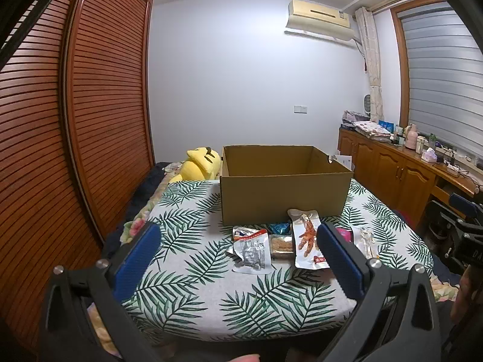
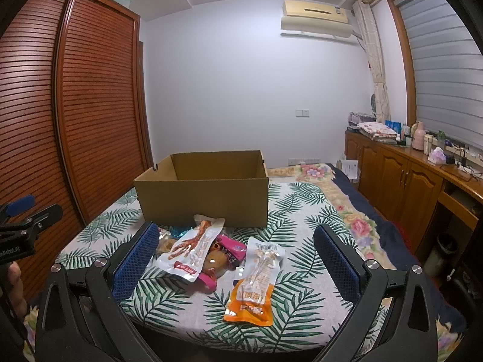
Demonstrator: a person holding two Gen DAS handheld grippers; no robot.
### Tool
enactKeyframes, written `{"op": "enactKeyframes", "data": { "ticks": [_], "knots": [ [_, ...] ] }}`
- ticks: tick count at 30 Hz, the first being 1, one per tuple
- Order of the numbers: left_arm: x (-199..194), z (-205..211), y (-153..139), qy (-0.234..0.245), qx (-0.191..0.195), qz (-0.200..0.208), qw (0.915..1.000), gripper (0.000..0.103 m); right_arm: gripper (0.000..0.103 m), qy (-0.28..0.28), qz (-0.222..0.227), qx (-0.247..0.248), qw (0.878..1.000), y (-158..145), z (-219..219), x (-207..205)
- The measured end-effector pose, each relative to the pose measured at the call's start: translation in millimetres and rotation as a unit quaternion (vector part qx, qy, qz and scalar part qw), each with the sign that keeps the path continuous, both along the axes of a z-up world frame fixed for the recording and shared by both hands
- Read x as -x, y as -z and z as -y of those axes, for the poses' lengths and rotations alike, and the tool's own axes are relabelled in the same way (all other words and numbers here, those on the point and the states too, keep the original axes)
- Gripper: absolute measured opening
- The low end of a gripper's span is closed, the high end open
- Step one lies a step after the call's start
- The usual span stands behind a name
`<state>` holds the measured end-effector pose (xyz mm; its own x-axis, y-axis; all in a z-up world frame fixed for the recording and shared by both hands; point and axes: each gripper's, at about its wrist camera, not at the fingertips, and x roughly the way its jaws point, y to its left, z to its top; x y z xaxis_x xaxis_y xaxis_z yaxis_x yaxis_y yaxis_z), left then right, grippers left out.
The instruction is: Organize snacks
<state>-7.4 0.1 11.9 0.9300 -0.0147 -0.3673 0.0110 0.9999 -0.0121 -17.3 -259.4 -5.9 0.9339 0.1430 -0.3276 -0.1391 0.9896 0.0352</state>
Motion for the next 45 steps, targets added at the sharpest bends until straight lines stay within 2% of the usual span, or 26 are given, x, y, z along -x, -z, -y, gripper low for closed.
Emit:
{"op": "enactKeyframes", "data": {
  "ticks": [28,35,45],
  "knots": [
    [4,1,-1,0.006,-0.002,0.004,1.0000,0.103,0.103,-0.002,0.000,-0.001,1.000,-1,2,0],
    [-8,6,11,0.018,-0.002,-0.011,0.9998,0.103,0.103,-0.007,-0.014,-0.004,1.000,10,3,-8],
    [-49,17,39,0.043,-0.007,-0.057,0.9974,0.103,0.103,-0.031,-0.038,0.009,0.999,32,9,-34]
  ]
}}
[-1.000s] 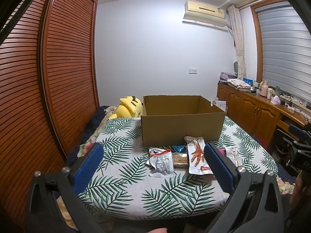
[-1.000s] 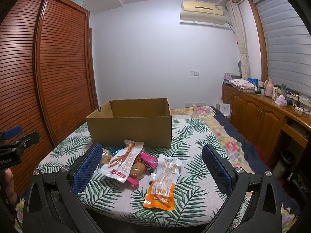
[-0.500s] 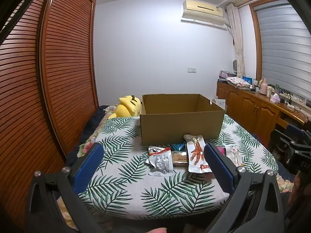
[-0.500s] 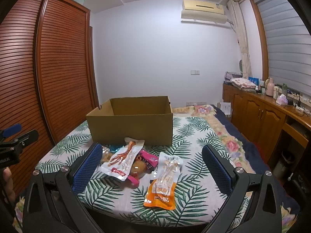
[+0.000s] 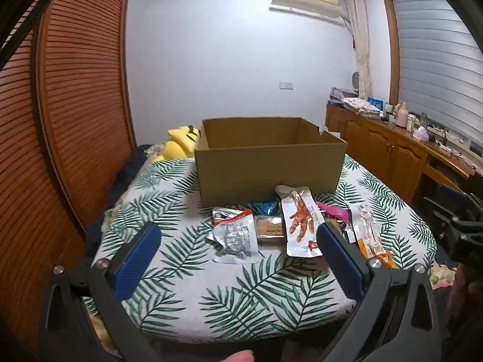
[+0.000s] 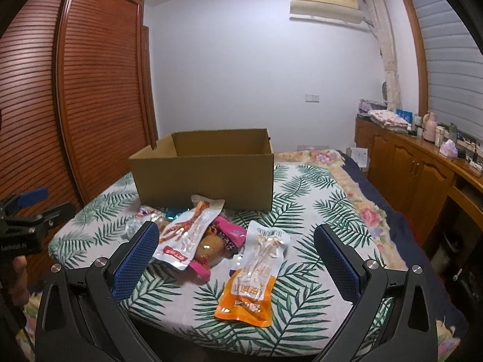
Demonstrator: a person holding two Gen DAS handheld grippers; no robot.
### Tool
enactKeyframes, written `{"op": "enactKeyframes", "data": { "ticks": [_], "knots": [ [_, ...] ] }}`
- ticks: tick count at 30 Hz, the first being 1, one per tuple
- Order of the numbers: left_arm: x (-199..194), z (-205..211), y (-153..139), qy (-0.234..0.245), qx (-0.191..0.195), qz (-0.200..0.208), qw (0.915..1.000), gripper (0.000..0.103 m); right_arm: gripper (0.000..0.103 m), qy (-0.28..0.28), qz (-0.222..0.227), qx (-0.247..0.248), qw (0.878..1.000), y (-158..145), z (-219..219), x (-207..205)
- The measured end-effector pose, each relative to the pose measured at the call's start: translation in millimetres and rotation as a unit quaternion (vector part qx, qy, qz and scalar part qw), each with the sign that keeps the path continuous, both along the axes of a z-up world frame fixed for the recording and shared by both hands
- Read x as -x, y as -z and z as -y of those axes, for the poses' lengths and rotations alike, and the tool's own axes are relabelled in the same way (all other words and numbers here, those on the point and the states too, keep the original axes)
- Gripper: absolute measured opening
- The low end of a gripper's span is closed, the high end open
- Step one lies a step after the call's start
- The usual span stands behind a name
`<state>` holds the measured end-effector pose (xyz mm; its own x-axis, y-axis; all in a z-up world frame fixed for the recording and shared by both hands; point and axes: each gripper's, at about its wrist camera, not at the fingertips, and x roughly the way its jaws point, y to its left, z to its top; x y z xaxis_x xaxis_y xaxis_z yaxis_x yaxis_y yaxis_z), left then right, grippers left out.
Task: Organize snacks
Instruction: 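Reach the left tool to the white chicken-feet pack while the right tool reaches the orange-and-white pack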
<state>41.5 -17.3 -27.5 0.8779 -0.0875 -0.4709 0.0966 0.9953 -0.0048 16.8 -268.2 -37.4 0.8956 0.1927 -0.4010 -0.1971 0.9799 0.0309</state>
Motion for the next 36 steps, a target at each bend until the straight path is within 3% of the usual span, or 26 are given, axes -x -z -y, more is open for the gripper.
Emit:
{"op": "enactKeyframes", "data": {
  "ticks": [5,12,20,23,27,32,36],
  "knots": [
    [-22,8,9,0.011,-0.019,-0.015,0.9997,0.103,0.100,-0.018,-0.026,0.016,0.999,17,6,-22],
    [-51,19,21,0.042,-0.027,-0.029,0.9983,0.103,0.085,-0.044,-0.093,0.028,0.994,48,10,-62],
    [-81,35,29,0.093,-0.019,-0.055,0.9940,0.103,0.083,-0.056,-0.159,0.023,0.985,79,19,-96],
    [-99,42,34,0.118,-0.004,-0.076,0.9901,0.103,0.081,-0.061,-0.180,0.010,0.982,86,24,-107],
    [-118,51,40,0.151,0.018,-0.103,0.9829,0.103,0.070,-0.069,-0.209,-0.003,0.976,95,26,-121],
    [-143,63,47,0.161,0.023,-0.136,0.9773,0.103,0.069,-0.074,-0.233,-0.016,0.970,100,29,-130],
    [-163,72,55,0.175,0.031,-0.178,0.9679,0.101,0.067,-0.075,-0.242,0.001,0.967,100,24,-136]
  ]
}}
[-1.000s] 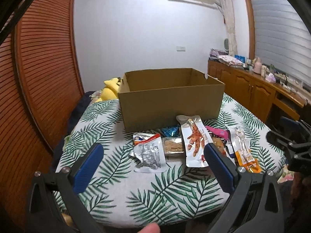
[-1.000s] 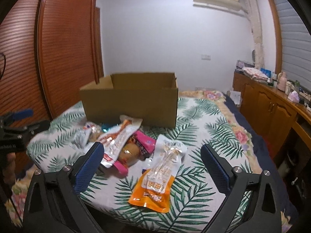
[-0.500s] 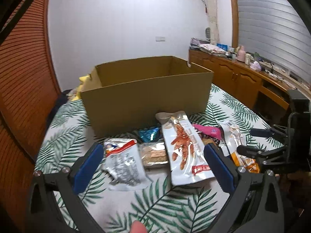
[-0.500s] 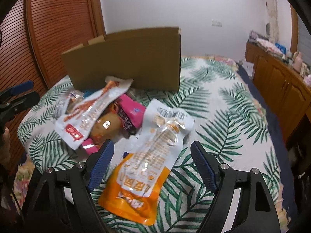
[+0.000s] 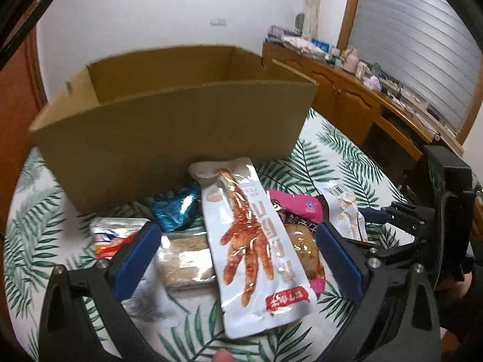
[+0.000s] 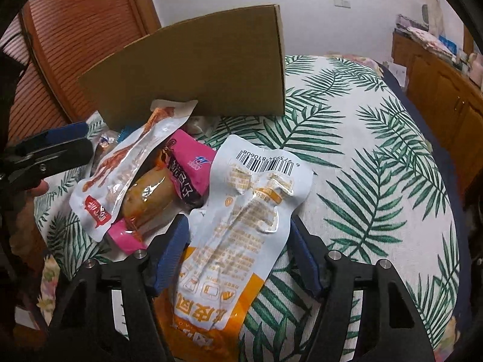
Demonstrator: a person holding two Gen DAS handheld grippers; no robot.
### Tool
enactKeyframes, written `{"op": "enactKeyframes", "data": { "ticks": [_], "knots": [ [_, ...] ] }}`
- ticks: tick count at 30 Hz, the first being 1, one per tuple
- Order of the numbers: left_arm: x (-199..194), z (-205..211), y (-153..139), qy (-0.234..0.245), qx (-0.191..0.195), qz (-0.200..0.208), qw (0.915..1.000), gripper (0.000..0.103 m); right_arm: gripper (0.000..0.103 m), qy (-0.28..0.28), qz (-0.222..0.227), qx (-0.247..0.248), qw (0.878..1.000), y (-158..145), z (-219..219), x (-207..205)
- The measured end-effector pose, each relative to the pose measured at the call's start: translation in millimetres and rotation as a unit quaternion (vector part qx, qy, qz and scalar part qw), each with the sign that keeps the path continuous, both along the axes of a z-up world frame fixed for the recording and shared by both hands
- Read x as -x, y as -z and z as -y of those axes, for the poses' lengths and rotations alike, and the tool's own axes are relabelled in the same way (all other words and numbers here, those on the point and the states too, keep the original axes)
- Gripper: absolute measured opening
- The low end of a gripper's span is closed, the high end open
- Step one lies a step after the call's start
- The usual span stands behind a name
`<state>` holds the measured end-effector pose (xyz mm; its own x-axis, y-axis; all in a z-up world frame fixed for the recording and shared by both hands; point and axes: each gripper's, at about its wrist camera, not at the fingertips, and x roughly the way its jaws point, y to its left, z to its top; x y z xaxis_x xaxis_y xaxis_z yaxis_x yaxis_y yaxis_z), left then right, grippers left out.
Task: Organize snacks
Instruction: 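Reach the left tool to the white chicken-feet pack while the right tool reaches the orange-and-white pack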
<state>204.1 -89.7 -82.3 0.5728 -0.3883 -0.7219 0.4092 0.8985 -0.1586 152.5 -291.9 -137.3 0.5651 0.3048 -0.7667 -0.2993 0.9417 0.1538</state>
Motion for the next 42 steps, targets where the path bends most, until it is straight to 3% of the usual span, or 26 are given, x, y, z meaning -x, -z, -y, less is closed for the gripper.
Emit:
{"op": "enactKeyframes", "data": {
  "ticks": [3,8,16,18,20,24,28,31,35,42],
  "knots": [
    [-13,5,6,0.003,0.008,-0.029,0.9996,0.097,0.067,-0.003,-0.001,0.015,1.000,1,-4,-1],
    [-31,11,15,0.001,0.005,-0.057,0.9983,0.080,0.067,-0.014,0.003,0.033,0.999,2,-10,-3],
    [-52,15,28,-0.022,0.000,-0.084,0.9962,0.079,0.068,-0.037,0.005,0.047,0.998,2,-17,-5],
    [-56,14,31,-0.026,0.008,-0.094,0.9952,0.070,0.068,-0.047,0.002,0.052,0.998,1,-19,-6],
    [-60,12,31,-0.027,0.015,-0.108,0.9937,0.053,0.068,-0.053,0.000,0.056,0.997,1,-20,-7],
    [-64,14,32,-0.027,0.003,-0.108,0.9938,0.047,0.068,-0.058,0.002,0.062,0.996,2,-21,-10],
    [-69,19,35,-0.020,-0.008,-0.117,0.9929,0.054,0.068,-0.058,0.000,0.064,0.996,1,-24,-14],
    [-71,23,36,-0.003,-0.017,-0.128,0.9916,0.053,0.068,-0.060,0.000,0.068,0.996,2,-26,-18],
    [-69,21,30,0.005,-0.021,-0.112,0.9935,0.034,0.068,-0.064,-0.001,0.075,0.995,3,-27,-22],
    [-51,9,16,0.016,-0.009,-0.089,0.9958,0.022,0.064,-0.071,-0.001,0.078,0.994,5,-26,-25]
  ]
}}
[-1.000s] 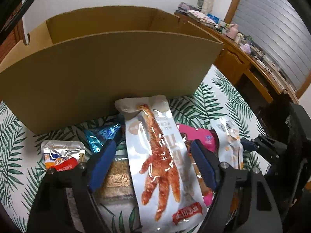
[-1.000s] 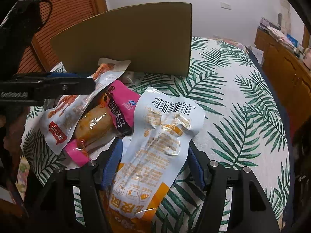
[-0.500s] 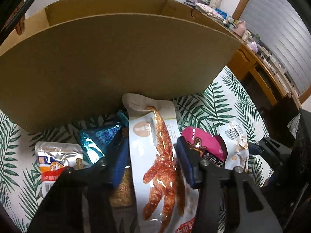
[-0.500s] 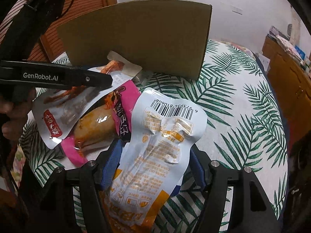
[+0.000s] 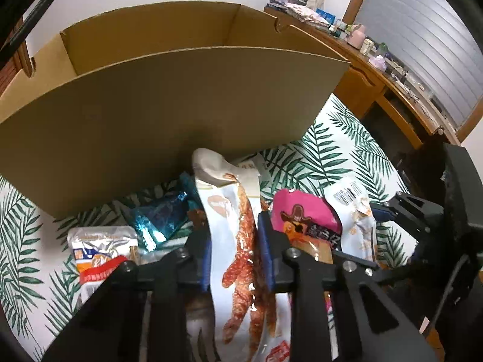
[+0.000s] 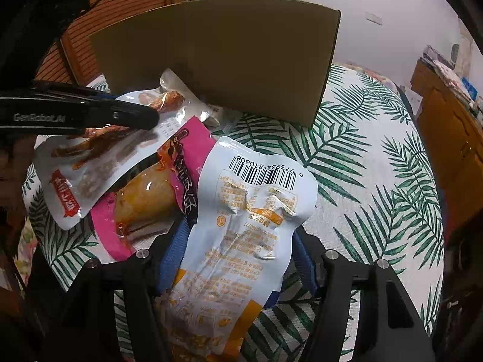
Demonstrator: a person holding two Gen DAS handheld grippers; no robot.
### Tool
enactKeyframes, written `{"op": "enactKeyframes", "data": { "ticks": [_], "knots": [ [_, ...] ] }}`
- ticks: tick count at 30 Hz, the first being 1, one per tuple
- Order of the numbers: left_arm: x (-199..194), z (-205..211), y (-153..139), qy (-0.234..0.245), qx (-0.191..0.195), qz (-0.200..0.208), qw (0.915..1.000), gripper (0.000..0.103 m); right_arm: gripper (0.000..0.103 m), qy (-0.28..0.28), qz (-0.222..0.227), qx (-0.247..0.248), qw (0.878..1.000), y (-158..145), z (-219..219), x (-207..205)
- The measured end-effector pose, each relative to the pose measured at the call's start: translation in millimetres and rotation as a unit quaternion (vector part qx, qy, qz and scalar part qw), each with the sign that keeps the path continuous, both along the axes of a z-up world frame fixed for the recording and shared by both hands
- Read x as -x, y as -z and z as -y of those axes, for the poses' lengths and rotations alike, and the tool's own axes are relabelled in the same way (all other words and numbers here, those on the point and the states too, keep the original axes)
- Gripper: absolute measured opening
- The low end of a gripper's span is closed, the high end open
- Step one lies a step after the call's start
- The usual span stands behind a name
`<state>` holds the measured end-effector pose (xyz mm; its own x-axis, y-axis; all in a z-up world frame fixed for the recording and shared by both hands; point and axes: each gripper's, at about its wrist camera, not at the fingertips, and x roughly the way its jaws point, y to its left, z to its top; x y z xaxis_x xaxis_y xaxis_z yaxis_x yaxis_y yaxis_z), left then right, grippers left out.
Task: Organize snacks
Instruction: 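Reach the left tool to the white chicken-feet pack while the right tool reaches the orange-and-white pack, then close the left tool on the chicken-feet pack while the right tool grasps the orange-and-white pack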
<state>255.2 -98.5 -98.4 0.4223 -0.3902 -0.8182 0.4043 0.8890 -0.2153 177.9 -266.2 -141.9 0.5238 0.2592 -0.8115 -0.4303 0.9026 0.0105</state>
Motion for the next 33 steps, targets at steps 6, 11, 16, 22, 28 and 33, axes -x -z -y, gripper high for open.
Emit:
{"op": "enactKeyframes", "data": {
  "ticks": [6,11,16,22,28,33],
  "knots": [
    [13,-9,-7,0.002,0.005,0.017,0.9998,0.017,0.062,-0.002,0.017,0.011,1.000,-3,-2,10],
    [20,-14,-12,0.007,0.000,0.030,0.9995,0.016,0.061,0.012,0.030,0.008,0.999,-11,2,14],
    [28,-23,-21,0.004,0.009,0.047,0.9989,0.016,0.061,0.019,0.040,0.003,0.999,-19,6,13],
    [37,-31,-32,0.003,0.024,0.066,0.9975,0.016,0.061,0.020,0.061,-0.006,0.998,-34,9,15],
    [48,-39,-49,0.001,0.038,0.094,0.9948,0.016,0.061,0.019,0.082,-0.005,0.996,-46,8,20],
    [53,-36,-63,0.006,0.035,0.109,0.9934,0.016,0.061,0.019,0.081,-0.022,0.996,-49,11,18]
  ]
}}
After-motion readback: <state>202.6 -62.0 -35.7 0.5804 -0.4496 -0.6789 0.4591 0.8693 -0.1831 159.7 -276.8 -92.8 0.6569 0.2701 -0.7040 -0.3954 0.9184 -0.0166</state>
